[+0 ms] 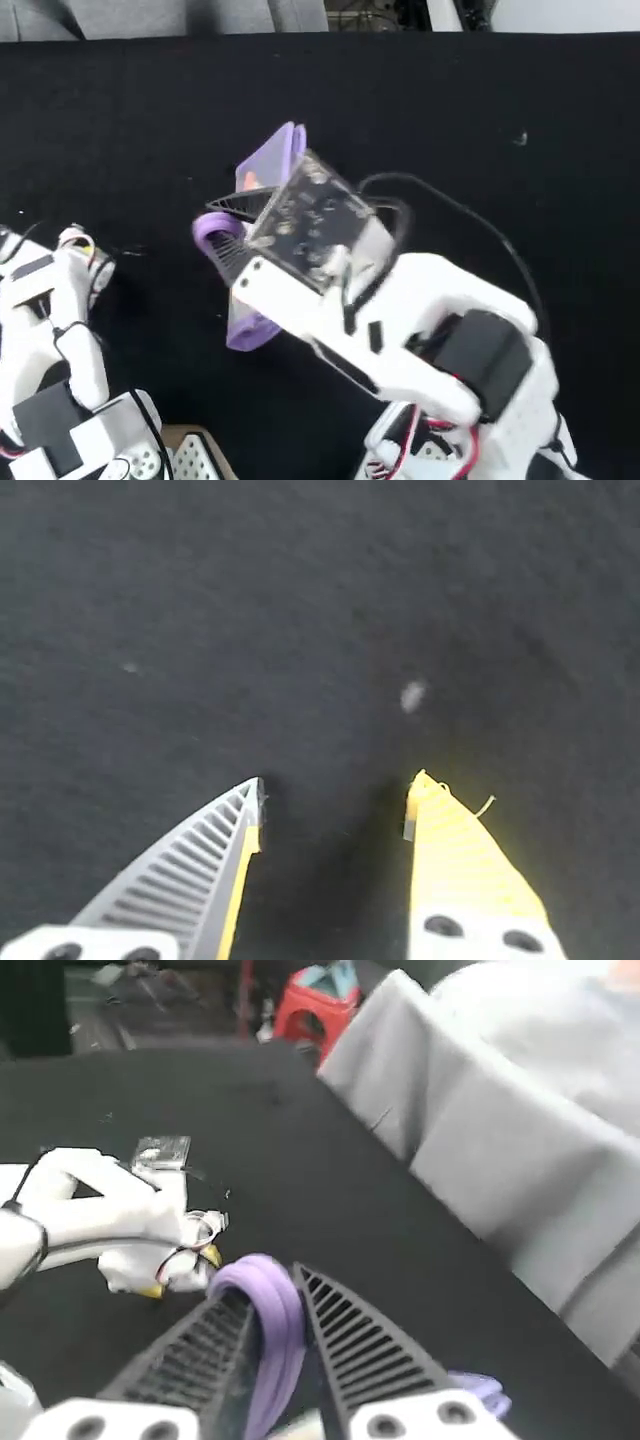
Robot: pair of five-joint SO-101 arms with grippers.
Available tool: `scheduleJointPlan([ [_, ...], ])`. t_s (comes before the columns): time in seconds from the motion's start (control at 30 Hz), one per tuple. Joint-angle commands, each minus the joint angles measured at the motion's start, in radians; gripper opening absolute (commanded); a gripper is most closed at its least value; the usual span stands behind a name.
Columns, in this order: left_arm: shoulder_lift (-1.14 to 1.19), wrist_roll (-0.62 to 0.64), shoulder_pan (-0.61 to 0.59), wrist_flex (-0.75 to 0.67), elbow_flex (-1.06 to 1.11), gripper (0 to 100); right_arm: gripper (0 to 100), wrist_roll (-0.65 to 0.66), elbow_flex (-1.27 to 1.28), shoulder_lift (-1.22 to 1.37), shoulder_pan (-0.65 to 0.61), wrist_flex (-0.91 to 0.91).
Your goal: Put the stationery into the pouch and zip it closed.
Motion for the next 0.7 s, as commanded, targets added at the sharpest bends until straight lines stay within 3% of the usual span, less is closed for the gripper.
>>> scheduleJointPlan([
  [0.0, -0.038, -0.021, -0.117, 0.006, -0.010, 24, 1.1, 0.011, 0.030, 0.012, -0.075, -0.097],
  [0.33, -0.026, -0.035, -0.424, 0.054, -0.085, 24, 1.1, 0.012, 0.173, 0.013, -0.190, -0.376],
  [0.67, -0.026, -0.112, -0.742, 0.058, -0.211, 24, 1.1, 0.005, 0.522, 0.004, -0.262, -0.720],
])
